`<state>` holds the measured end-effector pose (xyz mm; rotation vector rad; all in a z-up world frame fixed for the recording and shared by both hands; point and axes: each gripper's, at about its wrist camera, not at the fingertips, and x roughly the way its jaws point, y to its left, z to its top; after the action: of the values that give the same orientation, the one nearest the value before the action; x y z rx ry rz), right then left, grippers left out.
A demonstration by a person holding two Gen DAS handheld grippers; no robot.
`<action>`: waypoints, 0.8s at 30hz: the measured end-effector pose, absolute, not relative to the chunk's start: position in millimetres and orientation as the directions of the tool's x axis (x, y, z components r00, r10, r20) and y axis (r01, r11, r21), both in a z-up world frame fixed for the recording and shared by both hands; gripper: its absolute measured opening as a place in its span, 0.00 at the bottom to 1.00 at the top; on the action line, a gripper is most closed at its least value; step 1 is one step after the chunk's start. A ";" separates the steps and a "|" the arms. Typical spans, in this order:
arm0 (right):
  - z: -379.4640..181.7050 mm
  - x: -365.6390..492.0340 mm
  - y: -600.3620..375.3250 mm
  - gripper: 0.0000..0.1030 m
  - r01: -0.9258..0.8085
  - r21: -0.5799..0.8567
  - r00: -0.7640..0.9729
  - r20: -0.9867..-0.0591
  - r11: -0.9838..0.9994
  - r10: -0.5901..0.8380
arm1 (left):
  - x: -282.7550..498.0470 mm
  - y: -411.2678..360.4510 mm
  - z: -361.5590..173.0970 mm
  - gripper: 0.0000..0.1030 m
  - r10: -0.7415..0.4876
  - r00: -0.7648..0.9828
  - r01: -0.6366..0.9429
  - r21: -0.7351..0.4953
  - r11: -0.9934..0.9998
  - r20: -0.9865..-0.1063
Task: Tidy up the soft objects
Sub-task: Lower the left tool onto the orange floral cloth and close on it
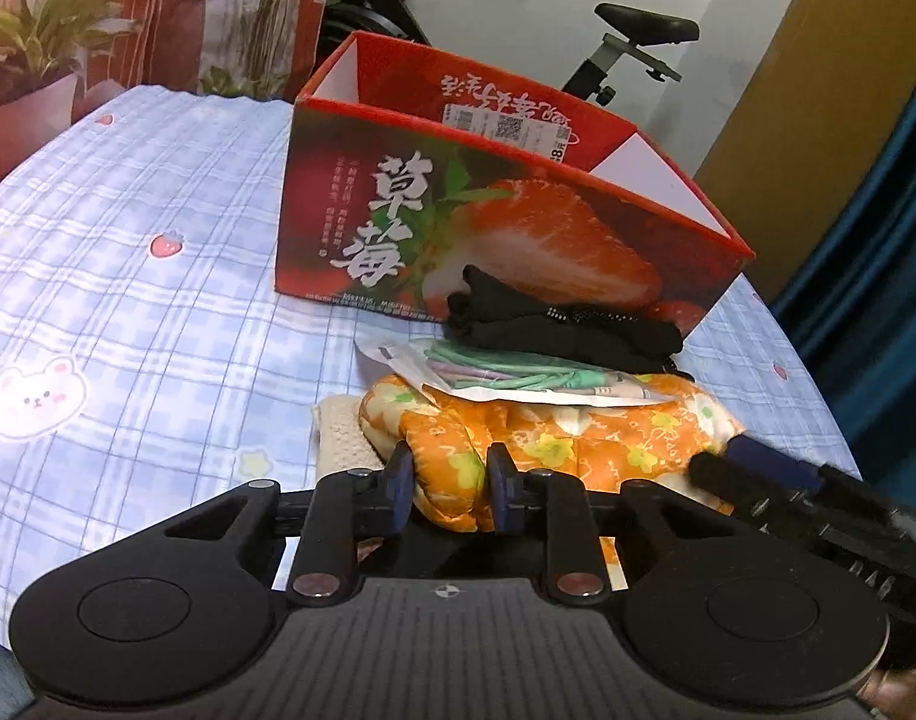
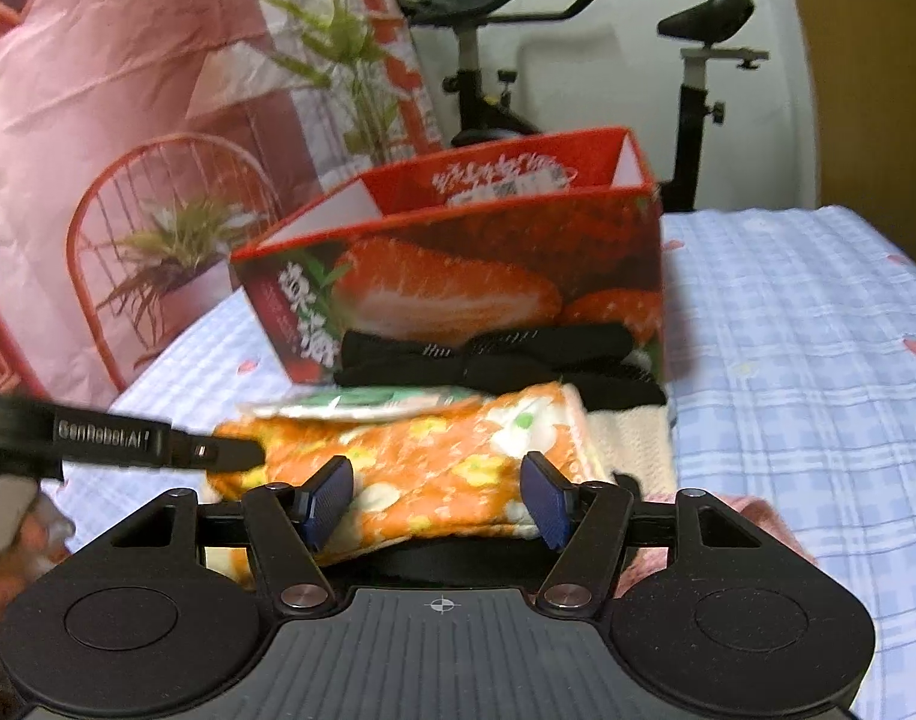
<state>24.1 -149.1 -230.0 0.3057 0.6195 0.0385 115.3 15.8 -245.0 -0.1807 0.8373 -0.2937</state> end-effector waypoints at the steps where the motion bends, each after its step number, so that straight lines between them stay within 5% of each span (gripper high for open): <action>1: -228.1 22.8 -150.4 0.57 0.067 0.288 0.824 -0.555 0.955 0.110 | 114.3 16.5 -246.6 0.26 -0.325 0.630 0.184 -0.271 0.945 -0.705; 24: -238.3 30.9 -152.0 0.64 0.127 0.212 0.811 -0.584 0.969 0.021 | 115.2 18.1 -261.3 0.27 -0.338 0.610 0.174 -0.296 0.939 -0.717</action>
<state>30.9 -152.0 -238.3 0.2476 0.6232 -0.0574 115.2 18.1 -261.3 -0.2044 0.8672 -0.2980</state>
